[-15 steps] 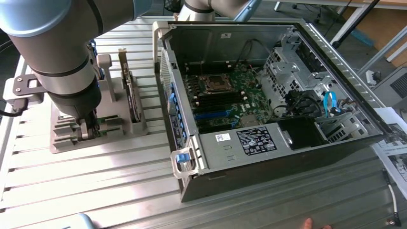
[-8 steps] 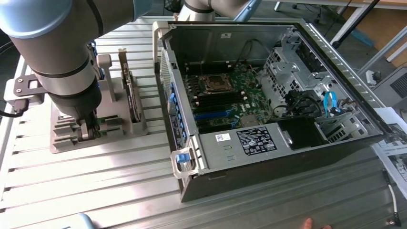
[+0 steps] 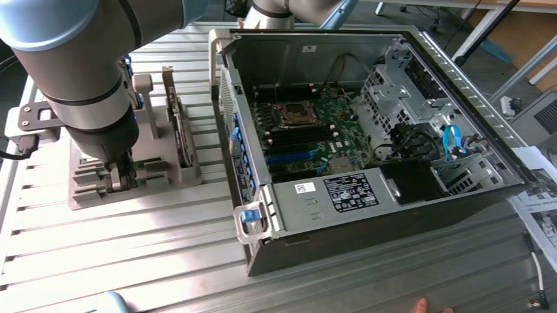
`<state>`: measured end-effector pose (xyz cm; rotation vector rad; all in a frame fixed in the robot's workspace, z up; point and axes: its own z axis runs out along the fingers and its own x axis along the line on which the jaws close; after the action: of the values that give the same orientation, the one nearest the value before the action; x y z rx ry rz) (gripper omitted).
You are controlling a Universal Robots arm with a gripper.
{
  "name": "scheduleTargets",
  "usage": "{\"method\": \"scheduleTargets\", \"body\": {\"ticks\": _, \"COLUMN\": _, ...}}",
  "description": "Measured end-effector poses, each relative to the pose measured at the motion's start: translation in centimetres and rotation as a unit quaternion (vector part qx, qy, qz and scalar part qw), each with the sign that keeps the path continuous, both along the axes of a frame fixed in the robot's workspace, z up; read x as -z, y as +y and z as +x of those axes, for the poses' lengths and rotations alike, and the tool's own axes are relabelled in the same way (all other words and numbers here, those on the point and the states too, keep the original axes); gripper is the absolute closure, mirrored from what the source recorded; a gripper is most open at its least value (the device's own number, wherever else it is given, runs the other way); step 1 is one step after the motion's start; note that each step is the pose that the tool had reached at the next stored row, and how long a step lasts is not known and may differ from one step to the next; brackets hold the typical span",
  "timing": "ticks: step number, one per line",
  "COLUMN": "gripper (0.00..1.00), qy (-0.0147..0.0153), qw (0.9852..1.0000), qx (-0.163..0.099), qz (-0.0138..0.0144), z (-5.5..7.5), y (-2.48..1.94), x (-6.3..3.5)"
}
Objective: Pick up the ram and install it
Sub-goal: 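Pick up the ram and move it above insertion slot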
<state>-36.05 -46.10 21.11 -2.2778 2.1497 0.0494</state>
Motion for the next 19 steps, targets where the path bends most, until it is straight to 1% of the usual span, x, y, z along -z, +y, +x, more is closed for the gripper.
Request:
{"method": "scheduleTargets", "body": {"ticks": 18, "gripper": 0.76, "qy": 0.0001, "qw": 1.0, "qx": 0.0, "qz": 0.0, "z": 0.0, "y": 0.06, "x": -0.01}}
{"method": "scheduleTargets", "body": {"ticks": 19, "gripper": 0.77, "qy": 0.0001, "qw": 1.0, "qx": 0.0, "qz": 0.0, "z": 0.0, "y": 0.06, "x": -0.01}}
